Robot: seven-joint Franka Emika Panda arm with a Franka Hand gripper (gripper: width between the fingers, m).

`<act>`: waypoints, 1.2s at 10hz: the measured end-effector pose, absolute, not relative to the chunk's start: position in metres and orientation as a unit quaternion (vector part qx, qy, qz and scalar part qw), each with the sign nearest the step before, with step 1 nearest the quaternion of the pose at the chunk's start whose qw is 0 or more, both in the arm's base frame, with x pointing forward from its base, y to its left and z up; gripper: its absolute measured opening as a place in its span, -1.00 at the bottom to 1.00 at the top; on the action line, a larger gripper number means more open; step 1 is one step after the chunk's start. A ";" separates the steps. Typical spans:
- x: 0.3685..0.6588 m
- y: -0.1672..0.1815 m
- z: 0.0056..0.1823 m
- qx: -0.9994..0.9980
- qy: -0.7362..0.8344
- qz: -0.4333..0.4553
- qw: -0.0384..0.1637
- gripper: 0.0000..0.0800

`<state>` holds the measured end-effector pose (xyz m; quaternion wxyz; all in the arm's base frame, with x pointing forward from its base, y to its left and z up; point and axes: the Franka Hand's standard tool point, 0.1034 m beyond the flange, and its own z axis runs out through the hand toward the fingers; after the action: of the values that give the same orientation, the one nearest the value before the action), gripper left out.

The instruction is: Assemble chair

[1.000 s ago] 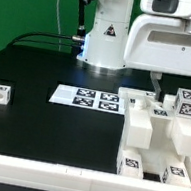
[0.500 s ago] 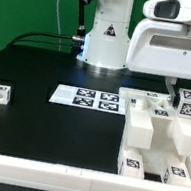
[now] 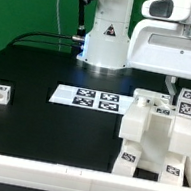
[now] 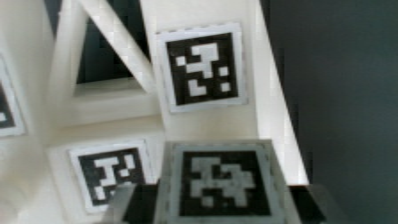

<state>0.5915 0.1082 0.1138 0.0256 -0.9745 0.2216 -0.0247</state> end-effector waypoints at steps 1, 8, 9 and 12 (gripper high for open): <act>0.592 0.109 0.114 -0.965 0.261 -0.024 0.027 -0.33; 0.595 0.107 0.114 -0.956 0.290 -0.032 0.036 0.44; 0.595 0.106 0.116 -0.961 0.272 -0.033 0.036 0.44; 0.594 0.114 0.121 -0.996 0.075 -0.043 0.013 0.62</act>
Offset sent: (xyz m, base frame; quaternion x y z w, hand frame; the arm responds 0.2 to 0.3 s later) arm -0.0053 -0.0130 -0.0033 0.0260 0.0204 0.1498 0.9882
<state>0.5943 0.1139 0.1215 0.0130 -0.9962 0.0749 -0.0429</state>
